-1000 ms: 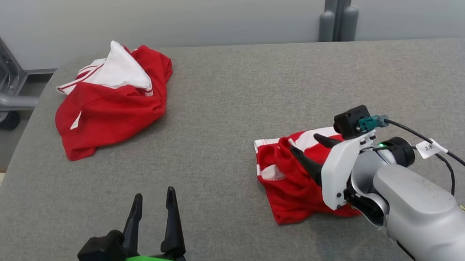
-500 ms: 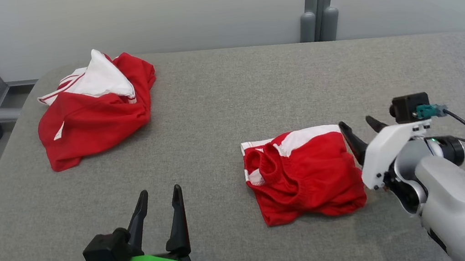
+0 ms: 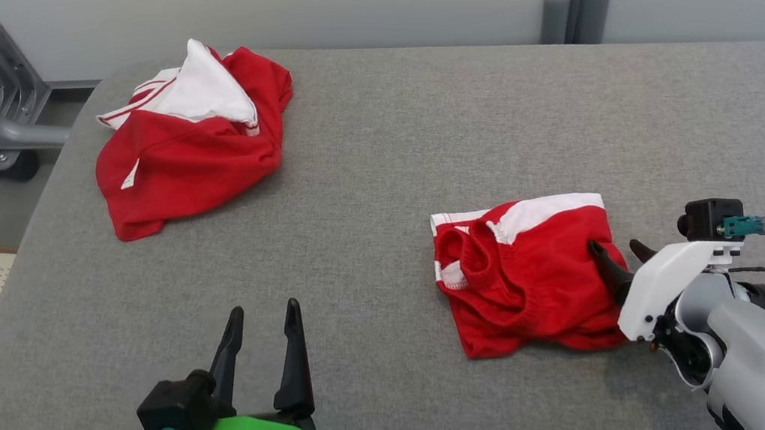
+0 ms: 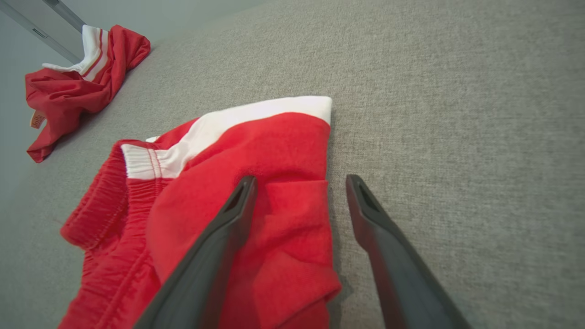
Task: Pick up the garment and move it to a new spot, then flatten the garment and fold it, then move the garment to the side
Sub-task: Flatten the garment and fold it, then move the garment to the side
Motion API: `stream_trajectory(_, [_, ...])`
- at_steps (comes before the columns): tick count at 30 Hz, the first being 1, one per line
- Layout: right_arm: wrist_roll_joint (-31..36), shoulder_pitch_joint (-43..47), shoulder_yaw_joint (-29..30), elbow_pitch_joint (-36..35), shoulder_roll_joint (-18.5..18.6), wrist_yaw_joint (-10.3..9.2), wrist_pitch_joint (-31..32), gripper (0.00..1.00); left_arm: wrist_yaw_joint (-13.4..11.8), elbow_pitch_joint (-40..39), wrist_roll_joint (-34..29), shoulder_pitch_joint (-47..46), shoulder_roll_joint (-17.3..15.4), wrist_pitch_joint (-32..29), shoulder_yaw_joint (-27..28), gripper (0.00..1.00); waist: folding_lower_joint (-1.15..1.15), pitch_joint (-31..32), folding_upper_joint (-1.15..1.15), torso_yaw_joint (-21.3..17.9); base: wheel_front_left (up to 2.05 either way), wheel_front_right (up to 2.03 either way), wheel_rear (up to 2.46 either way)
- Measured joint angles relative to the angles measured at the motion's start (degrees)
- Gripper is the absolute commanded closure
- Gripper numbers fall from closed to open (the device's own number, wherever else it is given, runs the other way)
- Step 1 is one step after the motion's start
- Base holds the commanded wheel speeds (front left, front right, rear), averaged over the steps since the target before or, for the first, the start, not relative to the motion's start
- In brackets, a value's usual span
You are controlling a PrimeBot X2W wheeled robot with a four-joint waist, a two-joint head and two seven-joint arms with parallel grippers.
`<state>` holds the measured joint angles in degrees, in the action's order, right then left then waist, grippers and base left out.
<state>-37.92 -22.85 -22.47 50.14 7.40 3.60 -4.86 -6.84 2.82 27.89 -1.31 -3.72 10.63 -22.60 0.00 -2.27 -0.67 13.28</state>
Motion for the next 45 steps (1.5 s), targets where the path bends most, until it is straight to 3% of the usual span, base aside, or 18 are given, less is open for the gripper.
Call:
stream_trajectory(12, [-1.1, 0.0, 0.7, 3.2, 0.0, 0.93, 0.6, 0.00, 0.0, -0.8, 0.0, 0.0, 0.0, 0.0, 1.8, 0.00, 0.00, -1.5, 0.00, 2.6, 0.00, 0.00, 0.00])
stream_trajectory(13, [-1.3, -0.1, 0.7, 3.3, 0.0, 0.96, 0.6, 0.15, 0.0, -0.9, 0.0, 0.0, 0.0, 0.0, 1.9, 0.00, 0.00, -1.5, 0.00, 2.6, 0.00, 0.00, 0.00])
stream_trajectory(14, [-1.5, -0.1, 0.8, 3.4, 0.0, 1.14, 0.6, 0.53, 0.0, -1.0, 0.0, 0.0, 0.0, 0.0, 1.9, 0.00, 0.00, -1.6, 0.00, 2.6, 0.00, 0.00, 0.00])
stream_trajectory(15, [-1.5, -0.1, 0.9, 3.5, 0.0, 1.20, 0.6, 0.53, 0.0, -1.1, 0.0, 0.0, 0.0, 0.0, 1.9, 0.00, 0.00, -1.7, 0.00, 2.6, 0.00, 0.00, 0.00])
stream_trajectory(17, [-1.5, -0.1, 1.0, 3.6, 0.0, 1.41, 0.6, 0.67, 0.0, -1.2, 0.0, 0.0, 0.0, 0.0, 2.0, 0.00, 0.00, -1.8, 0.00, 2.5, 0.00, 0.00, 0.00])
stream_trajectory(20, [-1.5, -0.2, 0.7, 3.8, -0.1, 1.72, 0.6, 1.00, 0.0, -1.4, -0.1, 0.0, 0.0, 0.0, 2.5, 0.00, 0.00, -2.0, 0.00, 2.2, 0.00, 0.00, 0.00])
stream_trajectory(33, [-0.5, -3.3, -0.4, 3.7, 0.7, 2.43, -1.5, 1.00, -0.2, -2.5, -0.9, 0.0, -0.2, 0.0, 4.2, 0.00, 0.00, -2.8, 0.00, -1.0, 0.00, 0.00, 0.00])
stream_trajectory(45, [3.8, -10.0, -1.1, 3.9, 9.6, 2.42, -2.0, 1.00, -0.2, -7.8, -0.8, -0.1, -0.2, 0.1, 4.8, 0.00, 0.00, -4.8, 0.00, -5.6, 0.00, 0.00, 0.00])
